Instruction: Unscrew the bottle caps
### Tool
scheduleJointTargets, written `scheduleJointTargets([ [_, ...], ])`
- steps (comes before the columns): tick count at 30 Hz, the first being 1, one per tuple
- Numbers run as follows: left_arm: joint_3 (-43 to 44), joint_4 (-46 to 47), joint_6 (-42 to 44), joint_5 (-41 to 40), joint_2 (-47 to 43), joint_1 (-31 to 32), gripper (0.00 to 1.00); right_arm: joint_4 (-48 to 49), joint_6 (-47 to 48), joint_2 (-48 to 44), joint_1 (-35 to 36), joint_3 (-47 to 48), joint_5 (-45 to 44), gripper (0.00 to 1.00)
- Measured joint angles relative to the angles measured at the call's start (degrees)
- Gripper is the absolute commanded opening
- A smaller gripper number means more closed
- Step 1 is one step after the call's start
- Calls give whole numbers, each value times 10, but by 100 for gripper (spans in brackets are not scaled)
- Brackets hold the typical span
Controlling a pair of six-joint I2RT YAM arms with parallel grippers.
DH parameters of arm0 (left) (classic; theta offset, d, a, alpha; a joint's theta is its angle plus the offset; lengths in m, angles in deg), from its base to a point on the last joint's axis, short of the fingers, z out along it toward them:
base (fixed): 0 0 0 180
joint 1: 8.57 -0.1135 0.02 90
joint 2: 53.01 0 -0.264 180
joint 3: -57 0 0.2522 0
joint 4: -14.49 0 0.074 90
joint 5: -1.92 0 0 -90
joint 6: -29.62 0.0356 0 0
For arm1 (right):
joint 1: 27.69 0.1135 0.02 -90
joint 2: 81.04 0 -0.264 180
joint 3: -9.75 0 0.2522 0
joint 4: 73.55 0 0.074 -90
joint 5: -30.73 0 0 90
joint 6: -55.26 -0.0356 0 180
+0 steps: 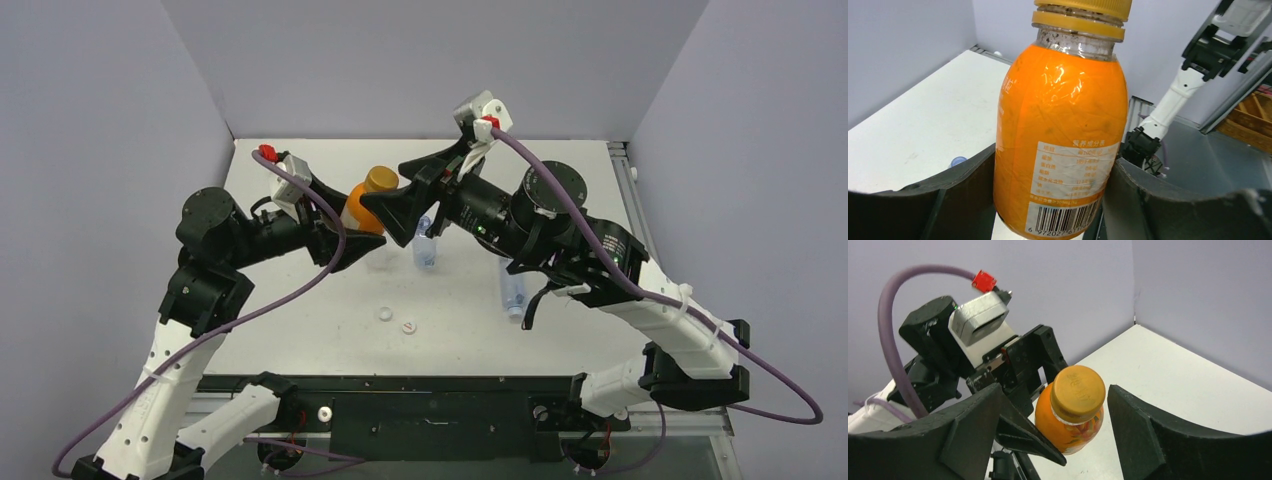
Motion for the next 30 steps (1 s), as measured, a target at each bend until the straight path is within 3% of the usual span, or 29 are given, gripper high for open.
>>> scheduleJointTargets([
  [5, 0, -14, 31, -41, -5, 0, 1, -21, -3, 43, 5, 65, -49, 62],
  [12, 0, -21, 47, -54, -18, 0, 1, -48, -14, 79, -3, 73, -55, 49],
  [18, 0, -25, 51, -59, -20, 0, 1, -47, -28, 83, -9, 76, -33, 10],
  [20, 0, -24, 50, -60, -21, 0, 1, -43, -28, 82, -13, 74, -21, 2],
  [30, -5, 10, -9, 5, -10, 0, 0, 14, -2, 27, -50, -6, 119, 0],
])
